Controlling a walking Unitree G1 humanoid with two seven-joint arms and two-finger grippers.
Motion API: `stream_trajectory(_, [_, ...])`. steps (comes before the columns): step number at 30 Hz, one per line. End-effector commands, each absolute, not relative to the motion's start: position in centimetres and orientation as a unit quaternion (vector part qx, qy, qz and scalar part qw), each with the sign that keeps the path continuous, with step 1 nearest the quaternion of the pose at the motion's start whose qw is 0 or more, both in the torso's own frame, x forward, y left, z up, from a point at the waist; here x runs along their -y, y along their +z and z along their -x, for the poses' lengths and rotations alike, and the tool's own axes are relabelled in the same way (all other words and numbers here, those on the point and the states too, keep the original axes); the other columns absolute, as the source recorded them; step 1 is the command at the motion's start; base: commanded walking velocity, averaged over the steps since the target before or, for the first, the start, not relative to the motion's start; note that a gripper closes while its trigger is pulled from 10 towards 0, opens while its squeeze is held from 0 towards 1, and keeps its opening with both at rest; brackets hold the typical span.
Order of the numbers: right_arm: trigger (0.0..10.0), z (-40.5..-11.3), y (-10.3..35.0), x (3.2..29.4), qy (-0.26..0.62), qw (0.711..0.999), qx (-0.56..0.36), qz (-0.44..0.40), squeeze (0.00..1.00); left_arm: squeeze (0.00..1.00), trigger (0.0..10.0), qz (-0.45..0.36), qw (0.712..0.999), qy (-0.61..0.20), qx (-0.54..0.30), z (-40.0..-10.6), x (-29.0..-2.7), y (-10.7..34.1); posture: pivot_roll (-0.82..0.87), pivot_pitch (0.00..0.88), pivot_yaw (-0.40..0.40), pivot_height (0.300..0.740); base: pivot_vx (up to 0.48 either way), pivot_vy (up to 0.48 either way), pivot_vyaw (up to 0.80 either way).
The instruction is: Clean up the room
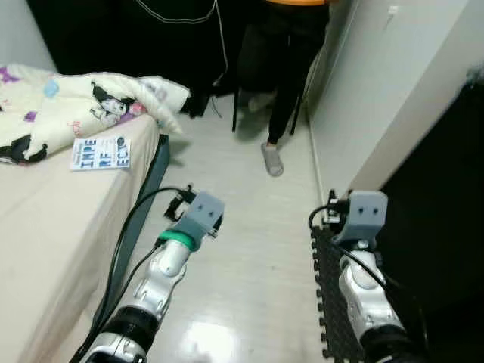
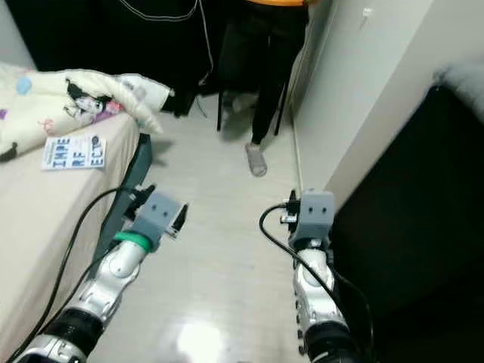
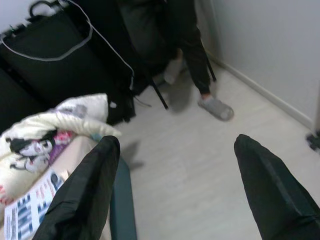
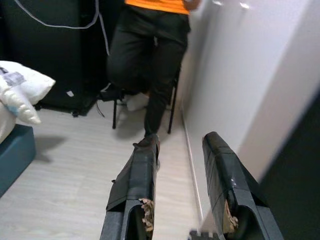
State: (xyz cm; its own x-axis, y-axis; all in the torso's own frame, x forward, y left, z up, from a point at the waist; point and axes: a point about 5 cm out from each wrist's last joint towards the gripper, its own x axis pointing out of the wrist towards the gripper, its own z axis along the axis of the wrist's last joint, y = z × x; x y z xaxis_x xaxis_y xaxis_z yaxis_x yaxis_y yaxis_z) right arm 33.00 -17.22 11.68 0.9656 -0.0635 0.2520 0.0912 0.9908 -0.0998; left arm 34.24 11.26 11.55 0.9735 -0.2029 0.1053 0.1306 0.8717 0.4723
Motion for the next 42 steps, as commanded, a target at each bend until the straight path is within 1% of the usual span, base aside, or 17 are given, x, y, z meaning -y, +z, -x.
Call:
stream_trajectory(1, [10.0, -33.3, 12.1, 16.1, -0.011, 0.988, 0.136, 0.07, 0.0, 0.0, 10.0, -0.242, 0.966, -0.074, 0.056, -34.2, -12.0, 10.7, 0.02, 0.08, -0.016, 0.72, 0.356, 0.0, 0.0])
stream_trajectory(7, [10.0, -33.8, 12.6, 16.0, -0.01, 0.988, 0.138, 0.068, 0.0, 0.0, 10.0, -0.246, 0.964, -0.075, 0.07, -34.2, -11.9, 11.0, 0.04, 0.087, -0.026, 0.72, 0.356, 0.0, 0.0])
stream_trajectory(13, [10.0, -33.7, 12.5, 15.7, 0.001, 0.988, 0.138, 0.072, 0.0, 0.0, 10.0, -0.253, 0.962, -0.075, 0.076, -34.2, -12.1, 10.8, 0.05, 0.095, -0.034, 0.72, 0.352, 0.0, 0.0])
stream_trajectory(16, [10.0, -33.6, 12.5, 16.3, -0.007, 0.988, 0.137, 0.069, 0.0, 0.0, 10.0, -0.252, 0.962, -0.072, 0.076, -34.0, -12.3, 10.8, 0.04, 0.098, -0.037, 0.72, 0.345, 0.0, 0.0])
stream_trajectory(18, [10.0, -33.4, 12.2, 18.5, -0.049, 0.99, 0.122, 0.043, 0.0, 0.0, 10.0, -0.248, 0.963, -0.07, 0.077, -33.9, -12.4, 10.8, 0.04, 0.1, -0.04, 0.72, 0.349, 0.0, 0.0])
stream_trajectory(19, [10.0, -33.4, 12.2, 18.5, -0.049, 0.99, 0.122, 0.043, 0.0, 0.0, 10.0, -0.248, 0.963, -0.07, 0.077, -33.9, -12.4, 10.8, 0.04, 0.1, -0.04, 0.72, 0.349, 0.0, 0.0])
stream_trajectory(22, [10.0, -32.6, 11.7, 23.0, -0.113, 0.987, 0.105, 0.048, 0.0, 0.0, 10.0, -0.242, 0.964, -0.072, 0.078, -33.6, -12.3, 10.7, 0.03, 0.105, -0.041, 0.72, 0.329, 0.0, 0.0])
stream_trajectory(23, [10.0, -32.3, 11.6, 24.0, -0.125, 0.985, 0.103, 0.055, 0.0, 0.0, 10.0, -0.24, 0.965, -0.073, 0.078, -33.5, -12.3, 10.6, 0.03, 0.105, -0.041, 0.72, 0.326, 0.0, 0.0])
stream_trajectory(27, [10.0, -31.5, 12.0, 26.8, -0.157, 0.98, 0.103, 0.073, 0.0, 0.0, 10.0, -0.238, 0.964, -0.085, 0.082, -33.3, -11.7, 10.5, 0.02, 0.106, -0.039, 0.72, 0.324, 0.0, 0.0])
stream_trajectory(29, [10.0, -31.4, 12.2, 27.3, -0.161, 0.978, 0.105, 0.076, 0.0, 0.0, 10.0, -0.236, 0.965, -0.086, 0.082, -33.3, -11.6, 10.5, 0.02, 0.106, -0.039, 0.72, 0.319, 0.0, 0.0])
stream_trajectory(32, [10.0, -31.4, 12.4, 27.4, -0.165, 0.977, 0.109, 0.075, 0.0, 0.0, 10.0, -0.234, 0.965, -0.083, 0.082, -33.4, -11.7, 10.6, 0.02, 0.106, -0.039, 0.72, 0.315, 0.0, 0.0])
stream_trajectory(34, [10.0, -31.7, 12.5, 26.7, -0.15, 0.979, 0.111, 0.08, 0.0, 0.0, 10.0, -0.231, 0.966, -0.082, 0.081, -33.5, -11.6, 10.7, 0.01, 0.099, -0.038, 0.72, 0.251, 0.0, 0.0])
stream_trajectory(36, [10.0, -32.1, 12.5, 25.5, -0.124, 0.982, 0.112, 0.089, 0.0, 0.0, 10.0, -0.229, 0.967, -0.082, 0.078, -33.5, -11.5, 10.7, 0.01, 0.095, -0.037, 0.72, 0.0, 0.0, 0.0])
stream_trajectory(37, [10.0, -32.1, 12.5, 25.5, -0.124, 0.982, 0.112, 0.089, 0.0, 0.0, 10.0, -0.229, 0.967, -0.082, 0.078, -33.5, -11.5, 10.7, 0.01, 0.095, -0.037, 0.72, 0.0, 0.0, 0.0])
stream_trajectory(39, [10.0, -32.3, 12.4, 24.0, -0.094, 0.984, 0.118, 0.099, 0.0, 0.0, 10.0, -0.229, 0.967, -0.083, 0.079, -33.5, -11.4, 10.7, 0.01, 0.095, -0.037, 0.72, 0.0, 0.0, 0.0])
stream_trajectory(42, [10.0, -32.4, 11.9, 20.5, -0.024, 0.984, 0.123, 0.124, 0.0, 0.0, 10.0, -0.224, 0.967, -0.094, 0.078, -33.4, -11.0, 10.7, 0.01, 0.088, -0.035, 0.72, 0.0, 0.0, 0.76])
